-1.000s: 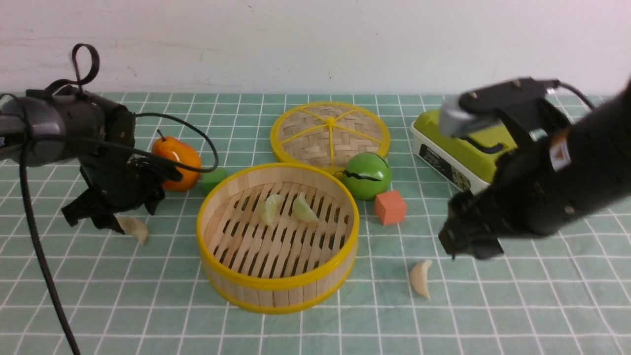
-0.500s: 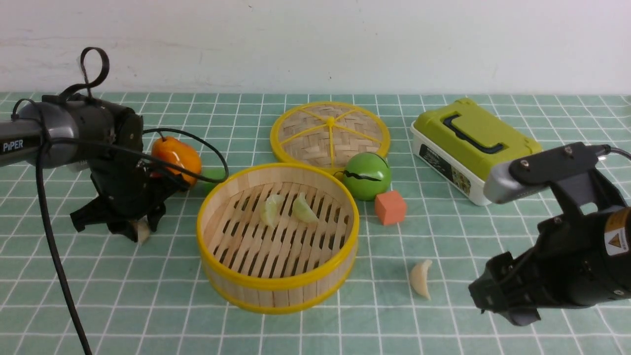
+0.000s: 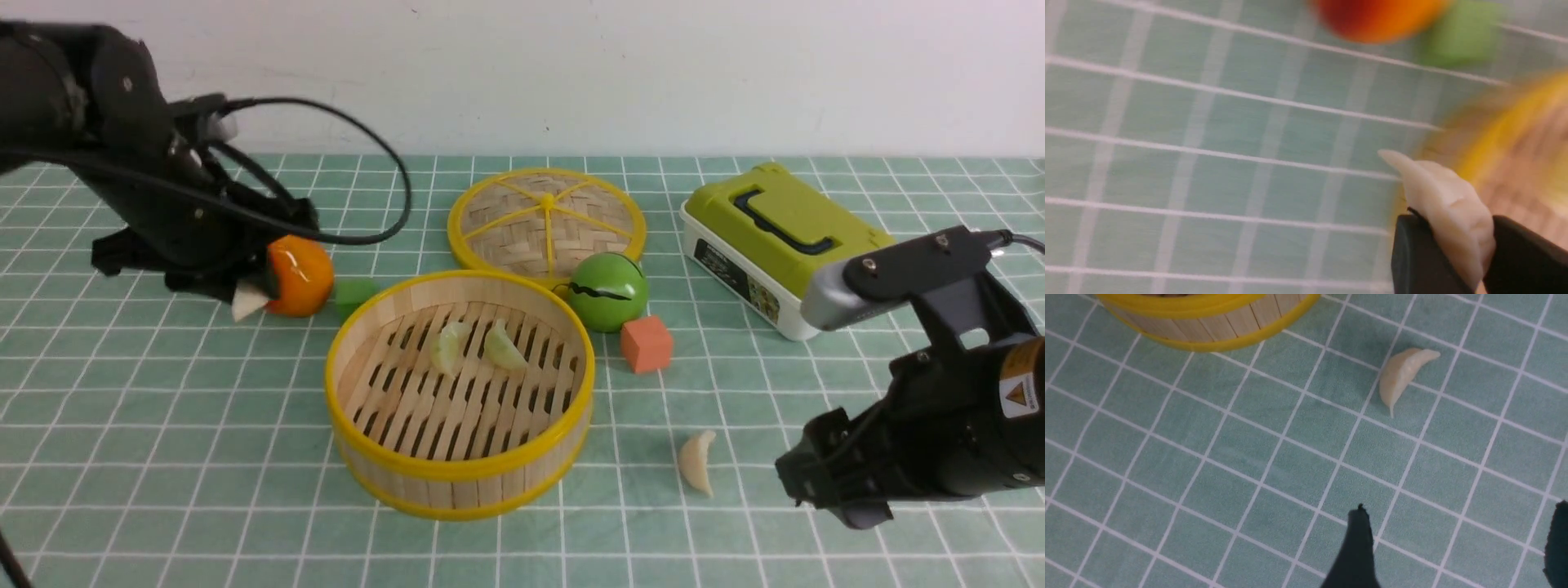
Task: Put the dumplings into the steamer on the table with the blue tablecloth.
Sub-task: 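Reach for and grasp a dumpling on the table with the left gripper, then place the dumpling into the bamboo steamer basket with the left gripper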
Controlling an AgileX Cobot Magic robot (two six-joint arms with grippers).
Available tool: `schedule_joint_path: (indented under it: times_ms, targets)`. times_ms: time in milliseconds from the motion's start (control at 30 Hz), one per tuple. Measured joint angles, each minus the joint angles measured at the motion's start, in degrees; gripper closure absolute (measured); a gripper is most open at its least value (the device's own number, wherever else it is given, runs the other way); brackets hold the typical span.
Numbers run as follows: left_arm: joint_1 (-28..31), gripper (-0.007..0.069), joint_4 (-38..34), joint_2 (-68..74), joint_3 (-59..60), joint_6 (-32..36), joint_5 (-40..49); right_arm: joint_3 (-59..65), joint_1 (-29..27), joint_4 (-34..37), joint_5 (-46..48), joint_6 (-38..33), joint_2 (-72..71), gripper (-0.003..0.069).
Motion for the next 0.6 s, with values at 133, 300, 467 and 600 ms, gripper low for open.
schedule_joint_path:
  times_ms: [133, 300, 467, 600]
  targets:
    - [-5.32, 0.0427, -8.34, 0.44, 0.00, 10.98, 3.95, 0.00, 0.00, -0.14, -0.79, 0.00, 0.00, 0.0093]
    - [-9.94, 0.0427, -8.50, 7.13, 0.00, 13.56, 1.63, 0.00, 0.00, 0.11, -0.82, 0.00, 0.00, 0.0093]
    - [-10.61, 0.0427, -6.46, 11.54, 0.05, 12.97, -1.96, 0.00, 0.00, 0.11, -0.75, 0.00, 0.00, 0.0093]
    - [-10.61, 0.0358, -6.31, 12.92, 0.10, 12.97, -4.10, 0.00, 0.00, 0.40, -1.30, 0.00, 0.00, 0.0094]
